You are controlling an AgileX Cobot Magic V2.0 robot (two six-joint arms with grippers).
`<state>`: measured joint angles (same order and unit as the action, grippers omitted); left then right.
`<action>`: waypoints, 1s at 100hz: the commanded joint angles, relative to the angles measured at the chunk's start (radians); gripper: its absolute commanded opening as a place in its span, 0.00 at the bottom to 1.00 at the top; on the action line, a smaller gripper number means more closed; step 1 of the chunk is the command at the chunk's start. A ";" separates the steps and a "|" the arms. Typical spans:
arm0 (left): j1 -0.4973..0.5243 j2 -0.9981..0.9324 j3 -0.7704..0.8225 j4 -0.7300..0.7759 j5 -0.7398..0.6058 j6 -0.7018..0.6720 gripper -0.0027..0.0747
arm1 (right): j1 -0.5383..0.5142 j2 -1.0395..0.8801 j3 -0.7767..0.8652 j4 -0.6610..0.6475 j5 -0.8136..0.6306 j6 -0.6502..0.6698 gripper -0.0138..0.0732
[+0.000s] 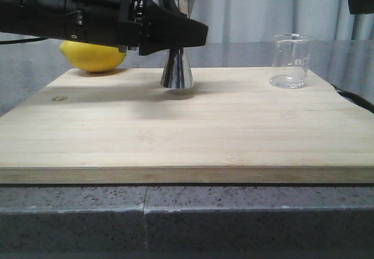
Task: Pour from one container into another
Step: 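Lower the jigger onto the board with the left gripper and release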
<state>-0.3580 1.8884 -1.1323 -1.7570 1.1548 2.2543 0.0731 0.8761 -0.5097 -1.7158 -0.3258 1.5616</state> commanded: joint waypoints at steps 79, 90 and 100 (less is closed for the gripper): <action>0.000 -0.016 -0.029 -0.069 0.090 -0.007 0.39 | -0.001 -0.014 -0.027 0.010 0.024 -0.004 0.78; 0.000 -0.016 -0.029 -0.069 0.107 -0.007 0.51 | -0.001 -0.014 -0.027 0.010 0.027 -0.004 0.78; 0.000 -0.016 -0.029 -0.066 0.107 -0.018 0.57 | -0.001 -0.014 -0.027 0.010 0.029 -0.004 0.78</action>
<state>-0.3580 1.9159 -1.1323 -1.7610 1.1552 2.2504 0.0731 0.8761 -0.5097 -1.7178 -0.3176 1.5616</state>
